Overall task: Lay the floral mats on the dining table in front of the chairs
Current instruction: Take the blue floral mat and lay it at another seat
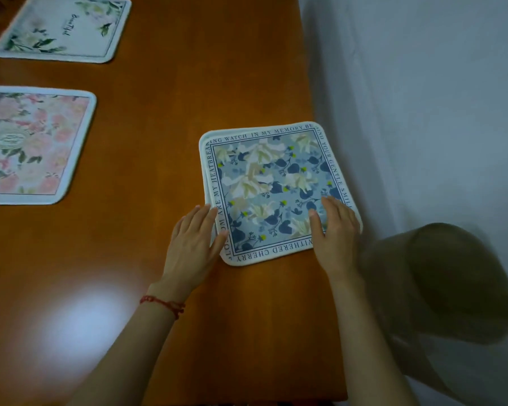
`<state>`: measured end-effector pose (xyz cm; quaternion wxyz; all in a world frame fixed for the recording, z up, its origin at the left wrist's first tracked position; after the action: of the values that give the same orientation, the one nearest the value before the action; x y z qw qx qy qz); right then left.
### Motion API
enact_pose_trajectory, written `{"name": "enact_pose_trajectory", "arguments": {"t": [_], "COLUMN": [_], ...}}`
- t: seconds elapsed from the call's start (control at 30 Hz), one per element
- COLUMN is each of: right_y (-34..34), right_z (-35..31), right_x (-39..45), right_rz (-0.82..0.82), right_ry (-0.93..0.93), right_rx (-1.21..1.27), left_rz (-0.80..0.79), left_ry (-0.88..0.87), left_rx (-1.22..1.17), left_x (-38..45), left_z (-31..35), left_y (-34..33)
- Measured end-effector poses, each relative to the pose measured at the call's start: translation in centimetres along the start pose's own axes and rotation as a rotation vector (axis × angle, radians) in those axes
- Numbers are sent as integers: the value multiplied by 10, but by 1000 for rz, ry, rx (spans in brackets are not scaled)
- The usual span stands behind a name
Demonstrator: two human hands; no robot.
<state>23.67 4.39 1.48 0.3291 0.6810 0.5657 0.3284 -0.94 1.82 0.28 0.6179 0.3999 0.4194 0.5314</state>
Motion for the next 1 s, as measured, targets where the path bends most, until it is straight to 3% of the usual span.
{"name": "enact_pose_trajectory", "arguments": {"t": [0.33, 0.7, 1.0], "right_y": [-21, -29, -20], "right_z": [29, 52, 45], "right_x": [58, 87, 88], "right_rz": [110, 134, 166], "right_ry": [-97, -211, -291], "right_rx": [-17, -35, -9], "left_rz": [131, 208, 273], "left_ry": [283, 399, 527], "left_rx": [-531, -586, -825], "left_x": [38, 54, 55], "left_z": [-11, -13, -19], "left_y": [-20, -18, -7]}}
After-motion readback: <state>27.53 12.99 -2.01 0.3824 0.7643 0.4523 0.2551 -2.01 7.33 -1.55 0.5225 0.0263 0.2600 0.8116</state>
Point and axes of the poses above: each hand's wrist, its own x-axis towards the middle knuckle, its own y-axis out of the back of the hand, z = x × y, the point moved 5 cm from there along x, towards the middle knuckle, and after that the axes turned 3 degrees about x, right-handed, at the moved point
